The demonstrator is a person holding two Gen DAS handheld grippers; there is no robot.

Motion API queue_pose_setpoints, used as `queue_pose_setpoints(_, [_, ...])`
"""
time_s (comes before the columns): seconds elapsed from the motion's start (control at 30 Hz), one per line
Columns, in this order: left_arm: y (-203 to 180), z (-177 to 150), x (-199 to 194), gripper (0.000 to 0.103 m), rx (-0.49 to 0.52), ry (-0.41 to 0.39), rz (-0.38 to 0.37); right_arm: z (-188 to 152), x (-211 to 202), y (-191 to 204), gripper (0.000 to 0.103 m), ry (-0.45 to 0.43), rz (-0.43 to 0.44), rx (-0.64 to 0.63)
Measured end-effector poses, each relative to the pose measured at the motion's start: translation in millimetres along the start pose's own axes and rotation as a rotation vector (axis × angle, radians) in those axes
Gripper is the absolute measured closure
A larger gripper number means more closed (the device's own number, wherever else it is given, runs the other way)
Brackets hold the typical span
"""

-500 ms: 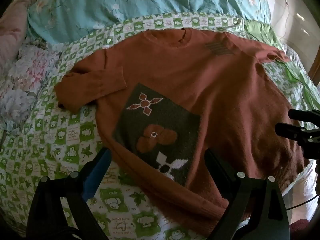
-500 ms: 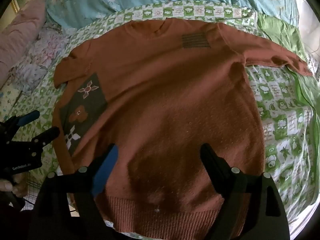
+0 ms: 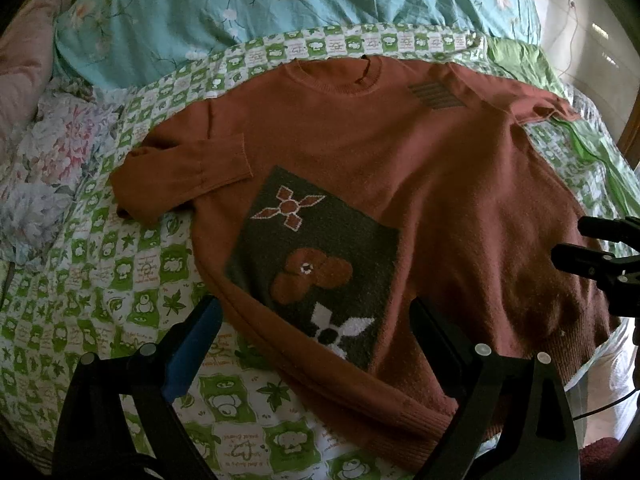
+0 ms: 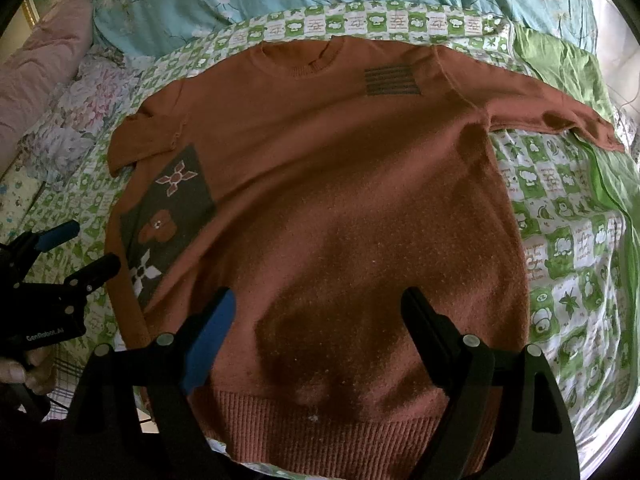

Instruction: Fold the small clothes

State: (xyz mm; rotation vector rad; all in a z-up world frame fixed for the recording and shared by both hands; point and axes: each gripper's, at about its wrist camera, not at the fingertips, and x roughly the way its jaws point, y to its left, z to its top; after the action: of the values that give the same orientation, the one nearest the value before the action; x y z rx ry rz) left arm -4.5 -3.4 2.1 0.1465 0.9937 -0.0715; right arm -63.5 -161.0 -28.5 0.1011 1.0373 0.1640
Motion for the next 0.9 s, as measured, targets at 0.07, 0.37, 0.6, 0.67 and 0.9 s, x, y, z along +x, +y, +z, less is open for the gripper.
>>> queue_pose_setpoints(0.07, [0.0, 0.0, 0.9, 0.008, 0.001, 0.004, 0.004, 0.1, -0.3, 0.1, 0.018, 0.001, -0.003, -0.001])
queue_pose_setpoints(0.37, [-1.6, 2.5, 3.4, 0.008, 0.002, 0.007, 0.004, 1.1, 3.8, 1.7, 0.018, -0.006, -0.003, -0.003])
queue_pose_setpoints(0.6, [0.8, 2.4, 6.0, 0.008, -0.005, -0.001, 0.003, 0.0, 1.0, -0.3, 0.018, -0.004, -0.002, 0.0])
queue_pose_setpoints(0.67, [1.4, 2.8, 6.8, 0.008, -0.006, 0.001, 0.004, 1.5, 0.7, -1.3, 0.018, -0.004, 0.0, 0.0])
queue_pose_setpoints(0.9, [0.2, 2.6, 8.7, 0.007, -0.001, -0.002, 0.001, -0.4, -1.6, -0.9, 0.018, -0.017, 0.0, 0.001])
